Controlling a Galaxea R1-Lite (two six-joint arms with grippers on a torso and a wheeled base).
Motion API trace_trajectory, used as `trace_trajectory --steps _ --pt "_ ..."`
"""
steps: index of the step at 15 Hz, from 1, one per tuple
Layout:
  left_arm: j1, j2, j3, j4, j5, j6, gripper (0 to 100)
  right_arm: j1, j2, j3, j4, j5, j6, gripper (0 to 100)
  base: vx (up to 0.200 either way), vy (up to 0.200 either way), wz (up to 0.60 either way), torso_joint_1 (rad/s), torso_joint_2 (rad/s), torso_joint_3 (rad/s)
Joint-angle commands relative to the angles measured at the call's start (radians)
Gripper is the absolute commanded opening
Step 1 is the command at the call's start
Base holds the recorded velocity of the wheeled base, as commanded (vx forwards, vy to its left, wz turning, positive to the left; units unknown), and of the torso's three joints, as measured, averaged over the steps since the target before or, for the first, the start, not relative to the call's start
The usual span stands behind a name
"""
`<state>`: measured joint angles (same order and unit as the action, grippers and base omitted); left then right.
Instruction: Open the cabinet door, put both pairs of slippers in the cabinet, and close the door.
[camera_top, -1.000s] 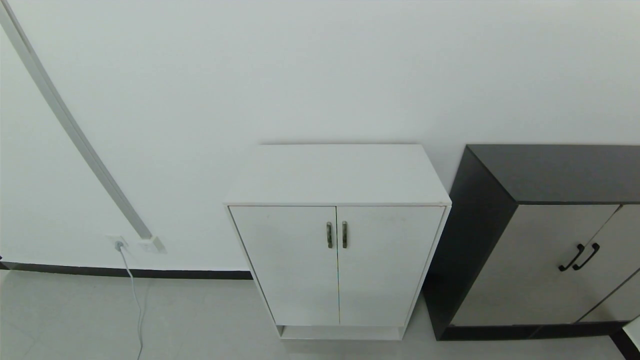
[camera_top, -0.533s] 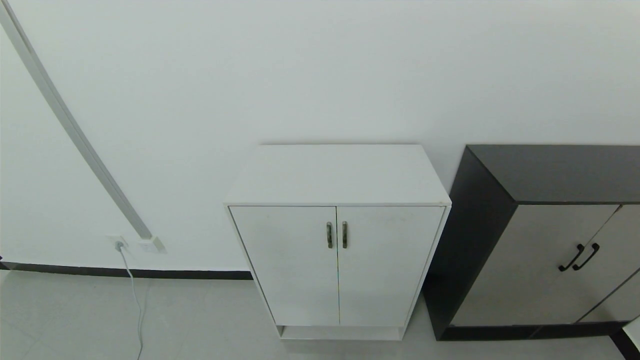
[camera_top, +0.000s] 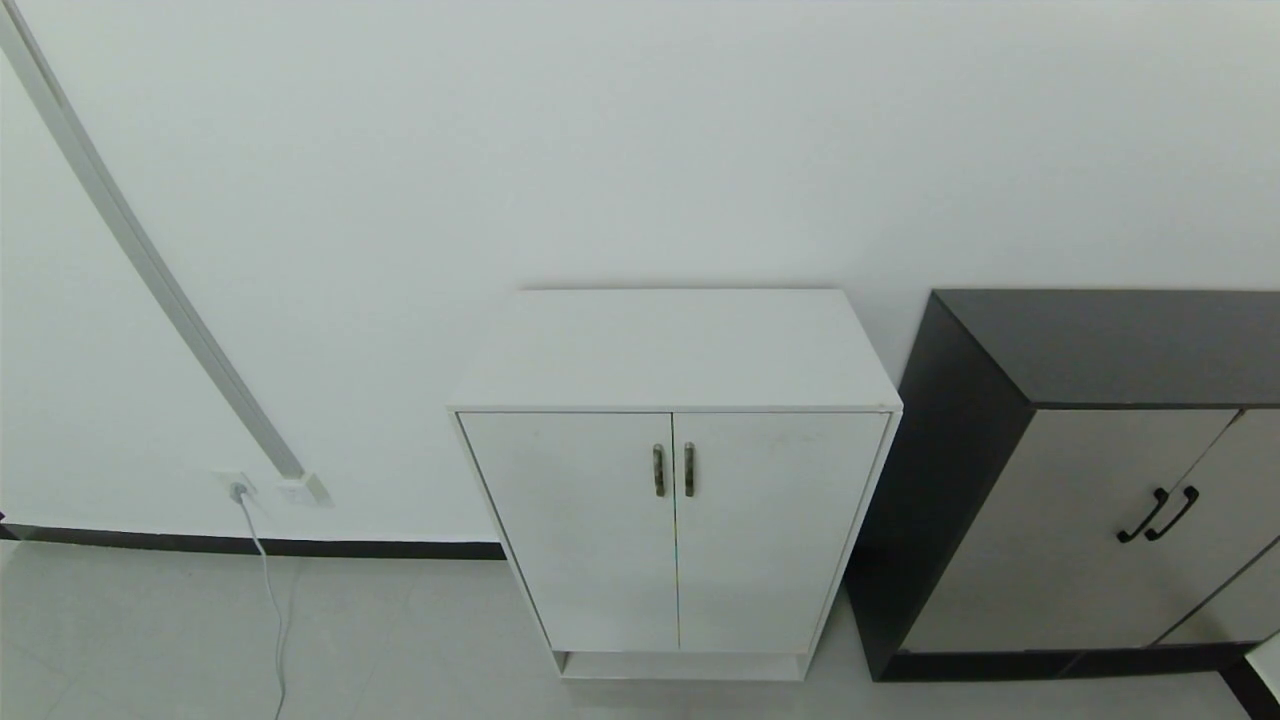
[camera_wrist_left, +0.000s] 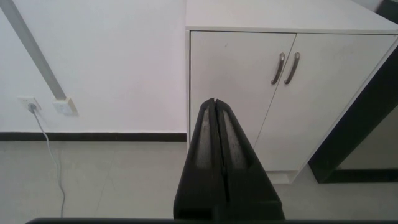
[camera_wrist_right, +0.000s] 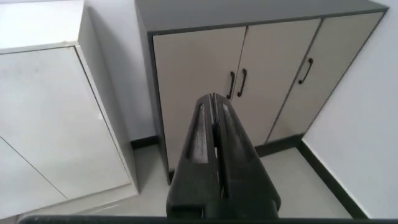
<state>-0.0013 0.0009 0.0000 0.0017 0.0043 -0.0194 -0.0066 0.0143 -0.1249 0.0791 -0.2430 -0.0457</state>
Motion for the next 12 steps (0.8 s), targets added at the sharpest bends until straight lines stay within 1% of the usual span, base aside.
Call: trace_trajectory --steps 1,2,4,6,10,11,12 --pt "0.001 -0.001 0.0 0.0 0.0 -0.001 0 0.002 -0.013 0.007 -0.001 0.054 0.0 0 0.0 0.0 0.0 0.0 0.0 0.0" --pt "0.0 0.001 0.0 0.0 0.0 -0.001 0 0.0 -0.013 0.008 -0.001 0.116 0.0 0 0.0 0.0 0.0 0.0 0.0 0.0" --pt "0.0 -0.001 0.0 0.0 0.0 -0.001 0 0.0 -0.013 0.033 -0.001 0.203 0.0 0 0.0 0.0 0.0 0.0 0.0 0.0" --pt "0.0 -0.001 0.0 0.0 -0.001 -0.001 0 0.0 -0.013 0.057 -0.002 0.245 0.0 0 0.0 0.0 0.0 0.0 0.0 0.0" --pt "0.0 0.001 0.0 0.0 -0.001 -0.001 0 0.004 -0.013 0.074 -0.009 0.269 -0.002 0 0.0 0.0 0.0 0.0 0.0 0.0" --pt "0.0 -0.001 0.0 0.0 -0.001 -0.001 0 0.005 -0.013 0.074 -0.009 0.333 0.0 0 0.0 0.0 0.0 0.0 0.0 0.0" --pt "0.0 -0.001 0.0 0.0 0.0 -0.001 0 0.004 -0.013 0.076 -0.013 0.36 0.0 0 0.0 0.0 0.0 0.0 0.0 0.0"
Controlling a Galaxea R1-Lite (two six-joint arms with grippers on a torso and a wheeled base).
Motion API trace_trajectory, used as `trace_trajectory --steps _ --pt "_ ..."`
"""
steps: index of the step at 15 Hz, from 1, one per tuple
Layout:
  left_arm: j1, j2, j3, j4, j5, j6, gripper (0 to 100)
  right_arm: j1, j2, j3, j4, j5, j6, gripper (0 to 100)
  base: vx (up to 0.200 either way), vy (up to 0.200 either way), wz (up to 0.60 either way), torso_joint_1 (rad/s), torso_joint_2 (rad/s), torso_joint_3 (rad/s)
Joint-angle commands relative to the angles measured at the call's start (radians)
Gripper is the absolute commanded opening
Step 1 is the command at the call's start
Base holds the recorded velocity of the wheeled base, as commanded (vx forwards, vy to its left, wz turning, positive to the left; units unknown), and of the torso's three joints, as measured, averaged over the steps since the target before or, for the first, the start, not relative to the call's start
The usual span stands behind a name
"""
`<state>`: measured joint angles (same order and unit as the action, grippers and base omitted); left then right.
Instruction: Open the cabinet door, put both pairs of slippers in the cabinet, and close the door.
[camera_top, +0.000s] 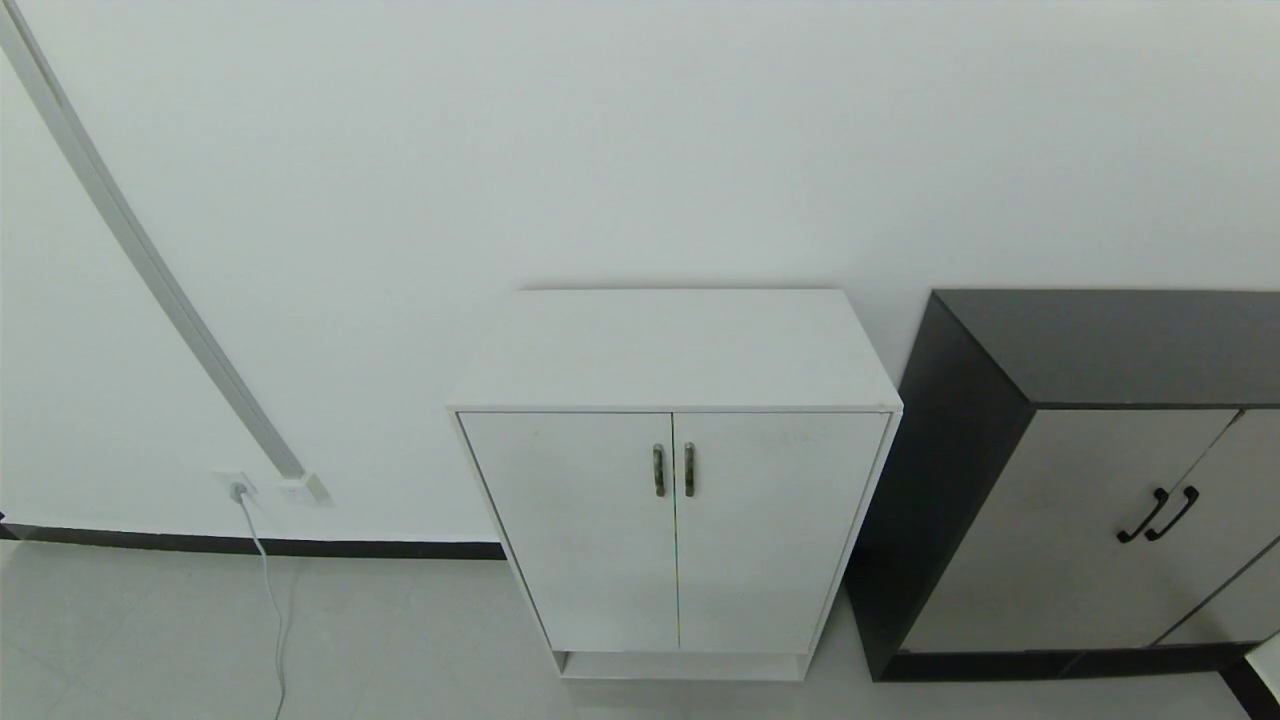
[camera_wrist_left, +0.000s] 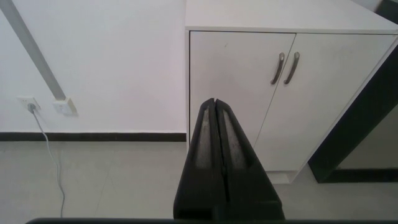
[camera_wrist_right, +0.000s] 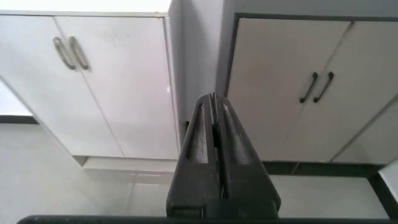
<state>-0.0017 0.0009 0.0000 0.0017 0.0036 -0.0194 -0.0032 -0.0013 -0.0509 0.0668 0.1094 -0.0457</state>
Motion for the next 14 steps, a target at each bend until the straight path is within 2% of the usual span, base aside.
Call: trace_trajectory --steps 1,3,14 --pt "0.0 0.001 0.0 0.0 -0.001 -0.001 0 0.0 0.003 0.009 -0.015 0.018 -0.002 0 0.0 0.0 0.0 0.0 0.0 0.0" --pt "0.002 0.001 0.0 0.0 -0.001 -0.001 0 0.002 0.004 0.051 -0.067 0.021 -0.014 0 0.0 0.0 0.0 0.0 0.0 0.0" --pt "0.0 0.001 0.0 0.0 -0.002 0.004 0 0.002 0.004 0.051 -0.064 -0.008 0.032 0 0.0 0.0 0.0 0.0 0.0 0.0"
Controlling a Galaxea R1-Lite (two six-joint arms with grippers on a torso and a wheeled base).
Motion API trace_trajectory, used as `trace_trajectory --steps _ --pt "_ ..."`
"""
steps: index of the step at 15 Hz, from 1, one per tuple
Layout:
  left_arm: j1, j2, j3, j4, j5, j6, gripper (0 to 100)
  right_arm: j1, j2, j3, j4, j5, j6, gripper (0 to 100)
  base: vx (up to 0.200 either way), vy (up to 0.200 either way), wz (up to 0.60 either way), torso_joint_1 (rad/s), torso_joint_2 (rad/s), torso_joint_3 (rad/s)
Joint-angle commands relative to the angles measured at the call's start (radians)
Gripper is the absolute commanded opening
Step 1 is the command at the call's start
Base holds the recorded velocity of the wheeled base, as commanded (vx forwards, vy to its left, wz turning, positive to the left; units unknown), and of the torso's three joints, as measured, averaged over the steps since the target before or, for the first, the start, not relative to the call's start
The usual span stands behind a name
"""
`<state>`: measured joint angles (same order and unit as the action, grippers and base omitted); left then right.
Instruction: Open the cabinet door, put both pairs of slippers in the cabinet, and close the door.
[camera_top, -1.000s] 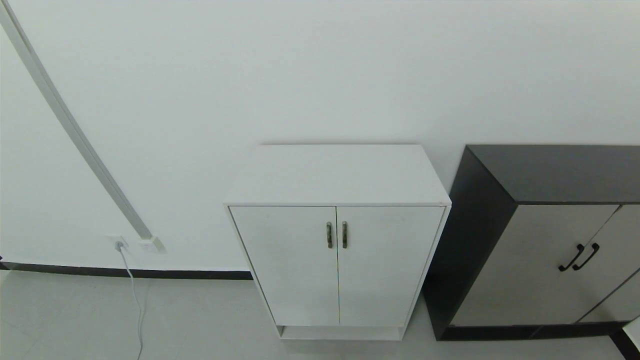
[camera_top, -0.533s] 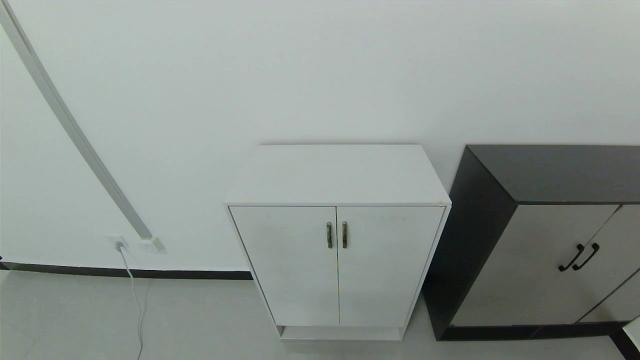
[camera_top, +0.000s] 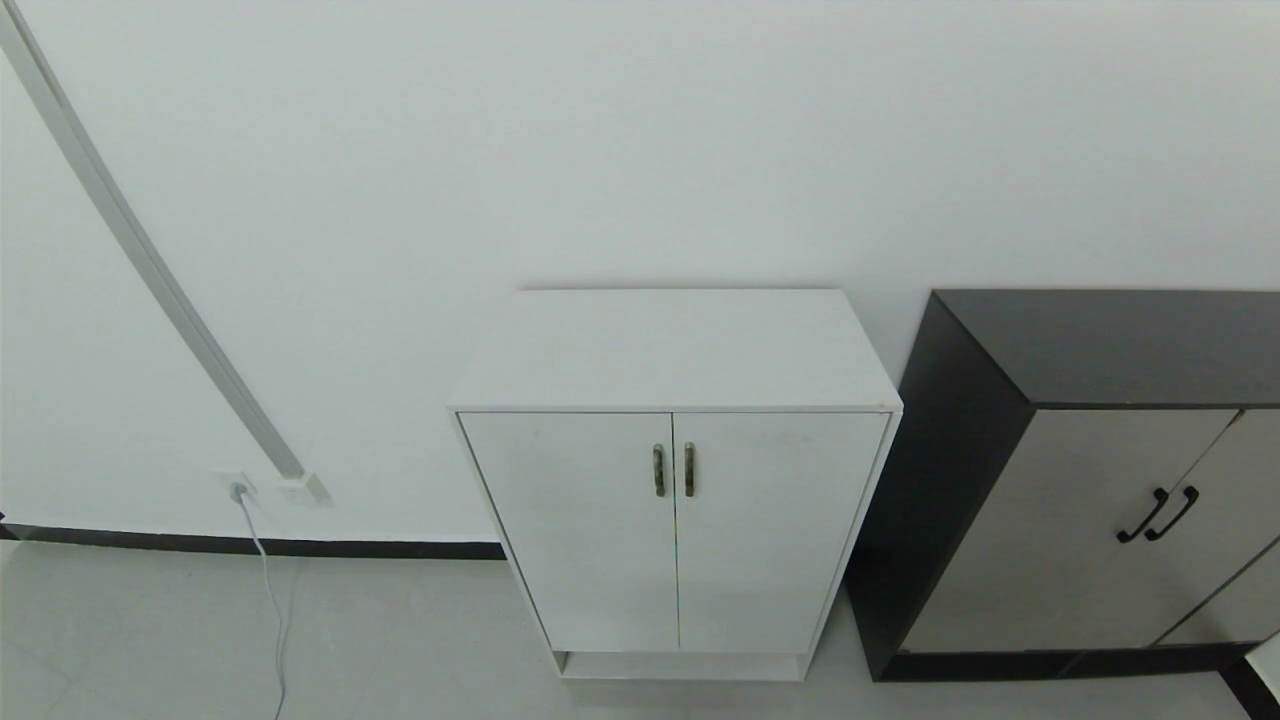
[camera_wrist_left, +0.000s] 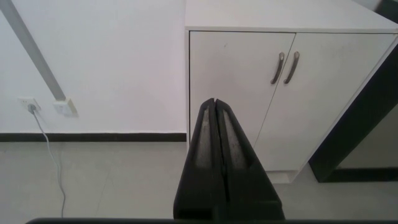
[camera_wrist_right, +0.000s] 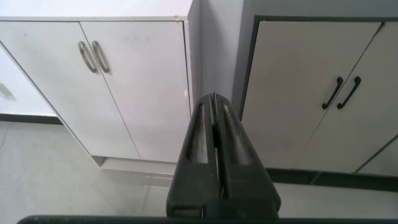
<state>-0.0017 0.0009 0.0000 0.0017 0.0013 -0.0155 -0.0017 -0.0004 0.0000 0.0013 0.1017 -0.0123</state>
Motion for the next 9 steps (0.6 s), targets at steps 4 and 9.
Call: trace_trajectory --steps 4,9 --pt "0.002 -0.001 0.0 0.0 0.0 0.0 0 0.0 0.003 0.0 0.002 0.006 -0.017 0 0.0 0.0 0.0 0.0 0.0 0.0" --pt "0.002 0.001 0.0 0.0 0.0 0.0 0 0.0 0.003 0.0 0.002 0.009 -0.021 0 0.0 0.0 0.0 0.0 0.0 0.0"
